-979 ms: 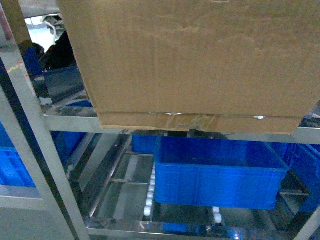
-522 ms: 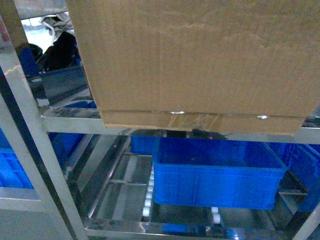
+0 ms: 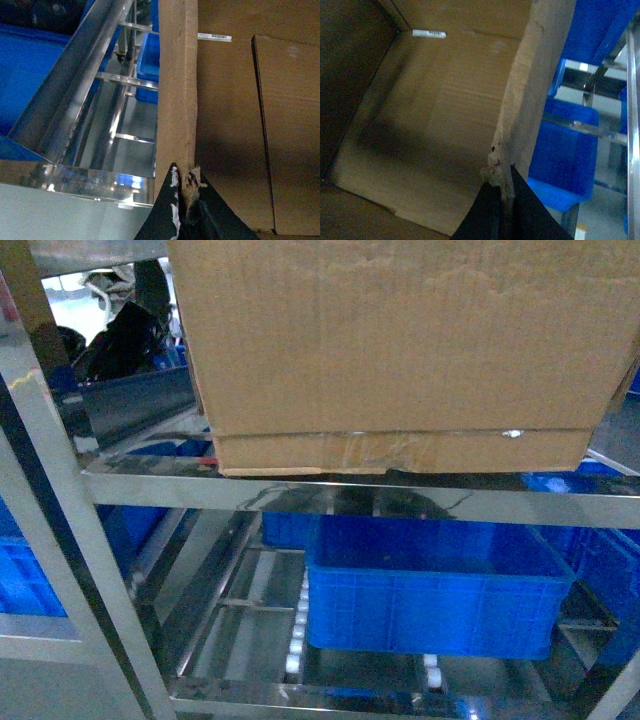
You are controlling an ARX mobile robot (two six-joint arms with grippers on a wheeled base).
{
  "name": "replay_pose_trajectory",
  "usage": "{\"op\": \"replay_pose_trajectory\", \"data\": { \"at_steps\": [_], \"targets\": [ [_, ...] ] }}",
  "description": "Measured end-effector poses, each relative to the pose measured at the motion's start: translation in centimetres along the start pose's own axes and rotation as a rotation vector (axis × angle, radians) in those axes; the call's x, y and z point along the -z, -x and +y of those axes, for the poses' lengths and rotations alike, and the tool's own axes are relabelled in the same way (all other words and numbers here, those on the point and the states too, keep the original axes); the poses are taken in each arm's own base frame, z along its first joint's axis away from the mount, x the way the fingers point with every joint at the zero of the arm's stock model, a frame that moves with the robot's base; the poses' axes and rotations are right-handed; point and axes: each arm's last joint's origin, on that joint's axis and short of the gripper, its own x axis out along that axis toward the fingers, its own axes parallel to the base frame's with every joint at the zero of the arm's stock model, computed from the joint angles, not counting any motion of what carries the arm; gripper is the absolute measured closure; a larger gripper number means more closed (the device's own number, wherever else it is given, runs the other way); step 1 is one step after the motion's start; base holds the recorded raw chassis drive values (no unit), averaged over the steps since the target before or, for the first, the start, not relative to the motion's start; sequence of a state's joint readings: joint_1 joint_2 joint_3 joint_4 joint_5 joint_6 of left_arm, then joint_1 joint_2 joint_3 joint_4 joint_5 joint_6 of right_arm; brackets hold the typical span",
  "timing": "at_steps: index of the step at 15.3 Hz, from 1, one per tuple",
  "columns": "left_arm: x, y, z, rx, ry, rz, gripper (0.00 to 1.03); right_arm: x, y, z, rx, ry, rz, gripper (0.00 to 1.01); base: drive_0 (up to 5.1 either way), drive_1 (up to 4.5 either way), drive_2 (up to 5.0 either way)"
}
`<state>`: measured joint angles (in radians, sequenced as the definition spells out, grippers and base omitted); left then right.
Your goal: Sort boxes to right shelf from conveyor
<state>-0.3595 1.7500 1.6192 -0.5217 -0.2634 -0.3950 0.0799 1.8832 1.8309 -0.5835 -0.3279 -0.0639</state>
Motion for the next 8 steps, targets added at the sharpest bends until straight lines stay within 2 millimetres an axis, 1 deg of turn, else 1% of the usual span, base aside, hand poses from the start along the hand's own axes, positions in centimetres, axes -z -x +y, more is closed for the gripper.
{"op": "replay_pose_trajectory", "data": {
  "at_steps": [1, 3, 5, 6, 7, 8],
  "targets": [
    [-0.2, -0.4, 0.1, -0.001, 0.029, 0.017, 1.01, 0.0, -0.5, 0.0, 0.005, -0.009, 0.021, 0.99, 0.0, 0.00, 0.0],
    [-0.5, -1.3, -0.2, -0.004, 0.073, 0.065, 1.01, -0.3, -0.7, 0.1, 0.045, -0.020, 0.054, 0.99, 0.0, 0.00, 0.0],
    [-1.0, -2.5, -0.5, -0.023, 0.087, 0.090, 1.01, -0.5, -1.0, 0.2, 0.050, -0.017, 0.049, 0.99, 0.2, 0.16, 0.2],
    [-1.3, -2.6, -0.4, -0.031, 0.092, 0.084, 0.99, -0.5, -1.2, 0.2, 0.045, -0.012, 0.039, 0.99, 0.3, 0.32, 0.3],
    [-1.6, -2.6, -0.4, -0.033, 0.110, 0.065, 0.86, -0.6, -1.3, 0.3, 0.024, -0.010, 0.031, 0.90, 0.3, 0.32, 0.3],
    [-1.8, -2.5, -0.5, -0.030, 0.123, 0.059, 0.75, -0.6, -1.3, 0.4, 0.009, -0.010, 0.030, 0.79, 0.3, 0.32, 0.3]
  ]
}}
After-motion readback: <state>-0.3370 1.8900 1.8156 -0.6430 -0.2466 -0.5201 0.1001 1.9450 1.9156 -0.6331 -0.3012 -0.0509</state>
